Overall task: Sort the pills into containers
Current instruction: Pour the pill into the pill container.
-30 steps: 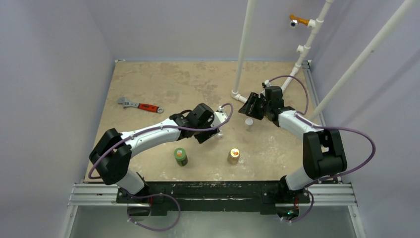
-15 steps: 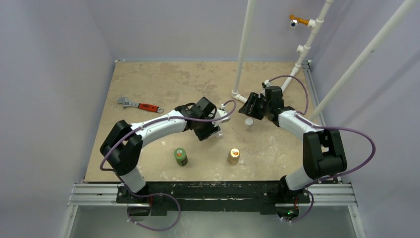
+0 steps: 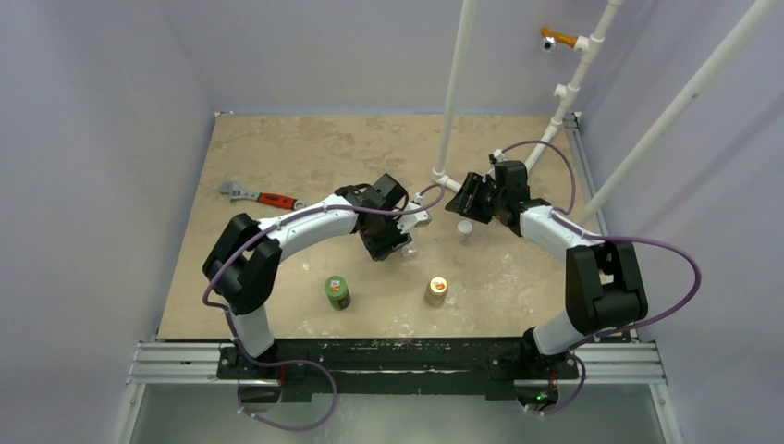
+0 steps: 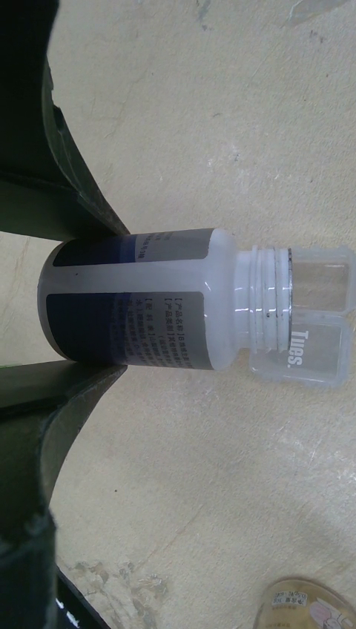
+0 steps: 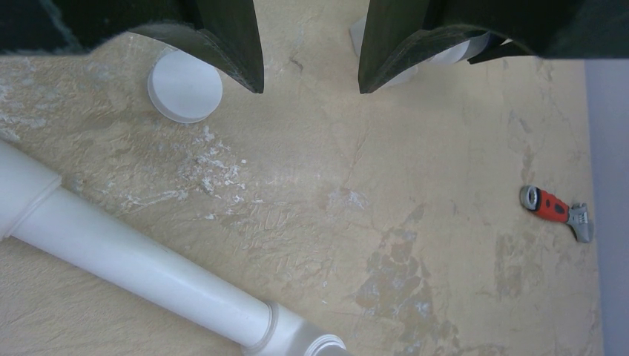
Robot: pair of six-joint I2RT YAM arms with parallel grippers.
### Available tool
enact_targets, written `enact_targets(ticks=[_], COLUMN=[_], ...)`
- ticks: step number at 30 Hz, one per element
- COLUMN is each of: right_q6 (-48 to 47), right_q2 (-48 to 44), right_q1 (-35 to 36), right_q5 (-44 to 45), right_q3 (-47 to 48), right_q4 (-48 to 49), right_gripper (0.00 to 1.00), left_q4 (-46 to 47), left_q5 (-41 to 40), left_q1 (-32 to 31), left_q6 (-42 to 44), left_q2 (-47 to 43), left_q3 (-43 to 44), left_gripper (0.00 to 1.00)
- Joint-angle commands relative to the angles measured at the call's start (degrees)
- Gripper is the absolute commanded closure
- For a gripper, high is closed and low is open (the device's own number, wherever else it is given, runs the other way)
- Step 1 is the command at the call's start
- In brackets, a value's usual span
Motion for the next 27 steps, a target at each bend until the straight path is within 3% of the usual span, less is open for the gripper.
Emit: enact_targets(ticks=[1, 27], right_q6=[-1.0, -1.0], right_q2=[-1.0, -1.1], right_q1=[0.2, 0.2], right_q5=[-1.5, -1.6], right_q3=[0.6, 0.8], right_q4=[1.4, 1.5], right_gripper=[0.5, 0.5], left_q4=[-2.0, -15.4], left_q5=[0.9, -1.3], left_q1=[0.8, 1.4], left_q6=[0.7, 0.3], left_q2=[0.9, 9.0], left_q3=[3.7, 16.0], left_gripper=[1.0, 1.0])
